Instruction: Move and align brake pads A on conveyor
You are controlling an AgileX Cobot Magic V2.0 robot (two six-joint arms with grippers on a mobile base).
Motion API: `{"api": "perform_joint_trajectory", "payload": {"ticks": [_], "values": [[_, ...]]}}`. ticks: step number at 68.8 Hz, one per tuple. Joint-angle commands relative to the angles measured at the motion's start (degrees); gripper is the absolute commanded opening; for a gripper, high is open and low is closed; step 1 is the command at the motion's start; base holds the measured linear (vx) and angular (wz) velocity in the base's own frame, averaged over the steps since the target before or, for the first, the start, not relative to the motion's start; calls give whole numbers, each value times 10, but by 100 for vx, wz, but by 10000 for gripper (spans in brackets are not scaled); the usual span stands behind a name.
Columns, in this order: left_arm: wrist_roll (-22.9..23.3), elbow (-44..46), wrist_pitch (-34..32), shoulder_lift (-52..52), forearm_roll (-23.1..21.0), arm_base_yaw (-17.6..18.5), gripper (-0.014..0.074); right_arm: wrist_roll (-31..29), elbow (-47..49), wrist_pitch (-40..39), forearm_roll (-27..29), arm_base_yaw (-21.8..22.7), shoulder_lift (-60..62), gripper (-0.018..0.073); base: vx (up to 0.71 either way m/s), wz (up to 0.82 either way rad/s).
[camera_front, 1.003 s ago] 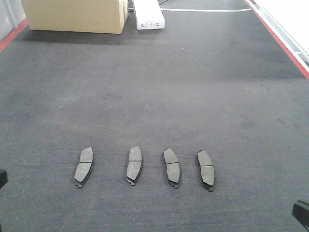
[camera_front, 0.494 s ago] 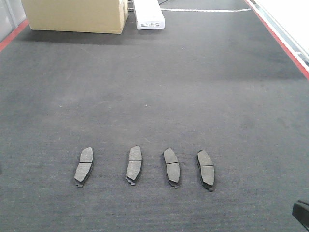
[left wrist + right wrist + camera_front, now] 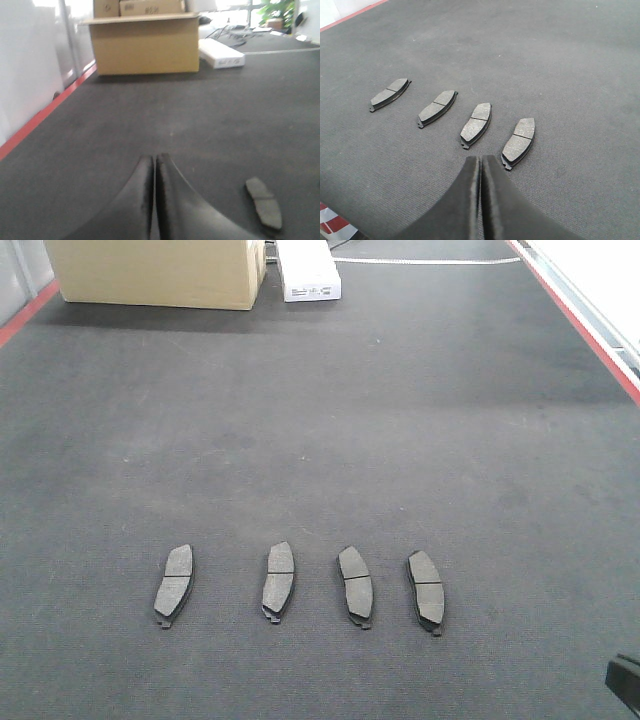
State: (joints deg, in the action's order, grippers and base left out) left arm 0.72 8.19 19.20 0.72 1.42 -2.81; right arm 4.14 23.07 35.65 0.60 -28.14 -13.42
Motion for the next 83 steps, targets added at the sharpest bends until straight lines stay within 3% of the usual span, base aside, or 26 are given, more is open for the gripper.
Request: {"api": "perform_joint_trajectory", "payload": {"ticks": [1, 10, 14, 71, 83], "values": [[-1, -29, -76, 8, -14, -7, -6, -6, 14, -37, -2, 2, -6, -10, 0, 0], [-1, -94, -152, 8, -14, -6, -6, -6, 14, -37, -2, 2, -6, -10, 0, 0], [-1, -88, -129, 8, -14, -6, -6, -6, 14, -36, -2, 2, -6, -10, 0, 0], [-1, -88, -127, 7, -14, -6, -6, -6, 14, -34, -2, 2, -6, -10, 0, 0], [-1, -88, -127, 7, -14, -6, -6, -8, 14, -53, -23, 4, -6, -10, 0, 0]]}}
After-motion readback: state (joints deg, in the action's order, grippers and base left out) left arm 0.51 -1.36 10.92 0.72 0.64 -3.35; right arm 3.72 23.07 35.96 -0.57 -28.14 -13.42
